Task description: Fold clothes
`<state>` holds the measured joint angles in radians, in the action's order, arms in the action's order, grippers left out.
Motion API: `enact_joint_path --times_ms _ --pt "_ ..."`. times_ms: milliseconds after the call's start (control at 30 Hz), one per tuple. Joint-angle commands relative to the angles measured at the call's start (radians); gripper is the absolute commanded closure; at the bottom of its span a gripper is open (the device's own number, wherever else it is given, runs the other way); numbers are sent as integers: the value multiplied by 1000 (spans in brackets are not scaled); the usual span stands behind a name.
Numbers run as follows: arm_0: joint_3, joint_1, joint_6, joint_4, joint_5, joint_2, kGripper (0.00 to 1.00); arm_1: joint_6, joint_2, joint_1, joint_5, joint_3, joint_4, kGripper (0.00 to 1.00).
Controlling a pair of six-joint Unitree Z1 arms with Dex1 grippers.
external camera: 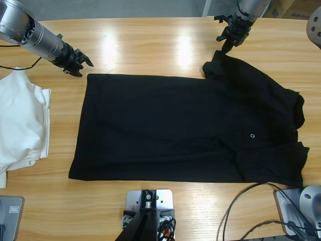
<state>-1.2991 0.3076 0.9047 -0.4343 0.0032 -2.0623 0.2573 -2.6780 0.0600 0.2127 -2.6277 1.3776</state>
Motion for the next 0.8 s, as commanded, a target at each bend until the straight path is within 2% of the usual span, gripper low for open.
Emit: enact_joint_path --times_ms 33,233,267,300,333,800 --pt "-4 36 7 -12 -20 -103 469 5 -26 4 10 6 26 1000" --pt "-29 36 0 -12 -21 -124 469 5 -27 0 10 6 26 1000" --pt "-29 38 -2 -13 -22 -124 493 5 -28 -1 10 6 26 1000" --pt "-29 39 -10 -20 -22 -125 778 5 -29 -2 10 6 26 1000" --pt "-29 39 -28 -28 -22 -126 988 5 -30 -2 11 6 25 1000" --pt "-28 70 -165 -110 8 -124 1000 5 -27 -3 16 7 26 1000"
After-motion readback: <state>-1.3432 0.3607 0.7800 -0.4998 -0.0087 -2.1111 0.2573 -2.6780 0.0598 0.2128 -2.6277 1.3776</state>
